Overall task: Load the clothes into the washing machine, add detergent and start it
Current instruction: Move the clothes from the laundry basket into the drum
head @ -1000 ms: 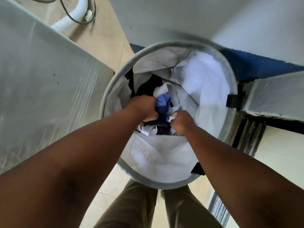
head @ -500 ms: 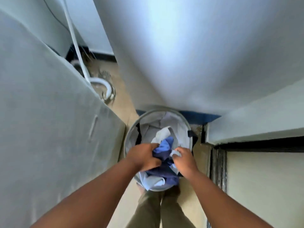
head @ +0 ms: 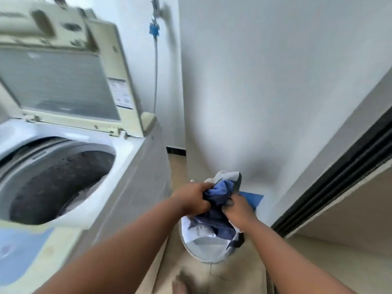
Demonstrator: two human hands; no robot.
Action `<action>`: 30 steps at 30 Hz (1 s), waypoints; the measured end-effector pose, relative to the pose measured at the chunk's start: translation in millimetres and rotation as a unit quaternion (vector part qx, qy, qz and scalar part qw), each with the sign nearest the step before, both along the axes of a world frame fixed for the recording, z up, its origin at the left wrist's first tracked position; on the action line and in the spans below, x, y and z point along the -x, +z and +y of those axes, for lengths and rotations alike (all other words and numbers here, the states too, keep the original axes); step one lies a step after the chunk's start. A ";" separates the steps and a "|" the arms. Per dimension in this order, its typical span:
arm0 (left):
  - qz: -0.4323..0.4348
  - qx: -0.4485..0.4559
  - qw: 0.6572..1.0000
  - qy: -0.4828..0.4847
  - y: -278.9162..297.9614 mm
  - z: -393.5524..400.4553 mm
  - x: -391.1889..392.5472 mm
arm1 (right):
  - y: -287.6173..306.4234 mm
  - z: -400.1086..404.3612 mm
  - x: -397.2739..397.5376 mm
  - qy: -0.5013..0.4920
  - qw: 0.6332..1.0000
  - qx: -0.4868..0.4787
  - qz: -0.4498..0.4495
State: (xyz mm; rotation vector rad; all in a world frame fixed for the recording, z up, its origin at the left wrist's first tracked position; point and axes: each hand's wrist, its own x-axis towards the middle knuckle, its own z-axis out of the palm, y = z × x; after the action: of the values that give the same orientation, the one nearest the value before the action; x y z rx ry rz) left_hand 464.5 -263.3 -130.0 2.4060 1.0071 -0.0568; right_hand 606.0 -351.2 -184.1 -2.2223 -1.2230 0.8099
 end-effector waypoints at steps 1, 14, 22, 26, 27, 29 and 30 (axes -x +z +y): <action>0.005 -0.025 1.000 -0.007 21.6 -3.9 10.7 | 17.7 -3.7 7.9 0.003 1.000 -0.015 0.015; -0.153 -0.155 0.974 0.060 239.6 47.6 250.9 | 254.3 68.7 228.5 -0.007 0.956 -0.292 0.031; -0.191 -0.211 0.954 0.093 268.6 110.6 407.7 | 292.9 142.4 383.0 0.007 0.932 -0.362 0.002; -0.216 -0.228 0.945 0.092 272.0 142.9 429.1 | 297.8 170.2 407.3 0.003 0.922 -0.385 0.025; -0.220 -0.231 0.944 0.088 272.1 151.8 431.1 | 297.1 178.9 409.9 0.000 0.921 -0.388 0.030; -0.218 -0.235 0.944 0.083 268.9 168.1 431.1 | 290.5 195.6 410.4 -0.007 0.922 -0.385 0.037; -0.215 -0.233 0.945 0.085 265.0 178.0 430.0 | 285.3 205.8 409.3 -0.009 0.924 -0.381 0.042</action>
State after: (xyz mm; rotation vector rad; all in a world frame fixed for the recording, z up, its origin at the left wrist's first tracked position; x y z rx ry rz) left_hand 34.5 -85.3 135.1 2.5509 1.0945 0.8173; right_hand 196.7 -145.4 101.2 -1.5403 -1.2014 0.3191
